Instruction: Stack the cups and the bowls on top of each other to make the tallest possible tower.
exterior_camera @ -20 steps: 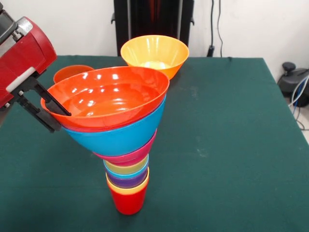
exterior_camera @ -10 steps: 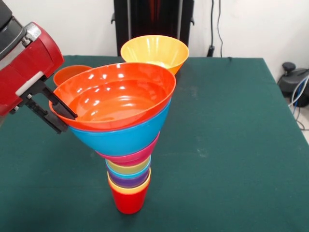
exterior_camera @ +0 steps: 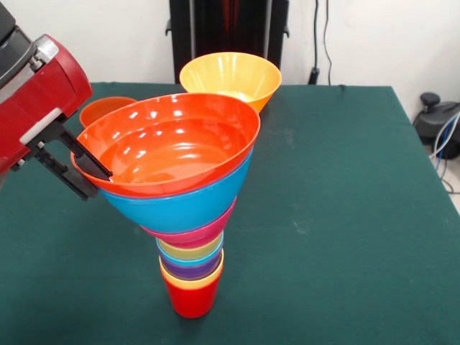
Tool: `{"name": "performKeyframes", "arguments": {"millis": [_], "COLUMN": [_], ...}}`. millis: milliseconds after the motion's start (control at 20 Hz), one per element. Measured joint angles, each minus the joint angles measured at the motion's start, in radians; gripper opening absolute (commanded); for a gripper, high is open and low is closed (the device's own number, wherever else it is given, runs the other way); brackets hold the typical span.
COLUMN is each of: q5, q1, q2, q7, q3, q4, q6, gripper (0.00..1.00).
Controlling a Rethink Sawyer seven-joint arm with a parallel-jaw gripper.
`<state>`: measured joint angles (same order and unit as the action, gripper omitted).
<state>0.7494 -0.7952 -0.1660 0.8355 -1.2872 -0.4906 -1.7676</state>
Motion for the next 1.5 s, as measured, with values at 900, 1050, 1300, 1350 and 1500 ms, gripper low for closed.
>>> {"name": "performKeyframes", "arguments": {"millis": [900,1050,1300,1350,1500], "q5": [-0.016,-0.022,-0.035,-0.036,-0.037], "q1": [0.010,0.013,0.016,0.016,0.016], "q2": [-0.001,0.000,-0.001,0.000,-0.001], "q7": [0.000,0.000,0.000,0.000,0.000], "q3": [0.029,0.040,0.057,0.058,0.062], "q4": [0.000,0.000,0.000,0.000,0.000], "q6": [0.000,0.000,0.000,0.000,0.000], "gripper": [1.00,1.00,1.00,1.00,1.00]}}
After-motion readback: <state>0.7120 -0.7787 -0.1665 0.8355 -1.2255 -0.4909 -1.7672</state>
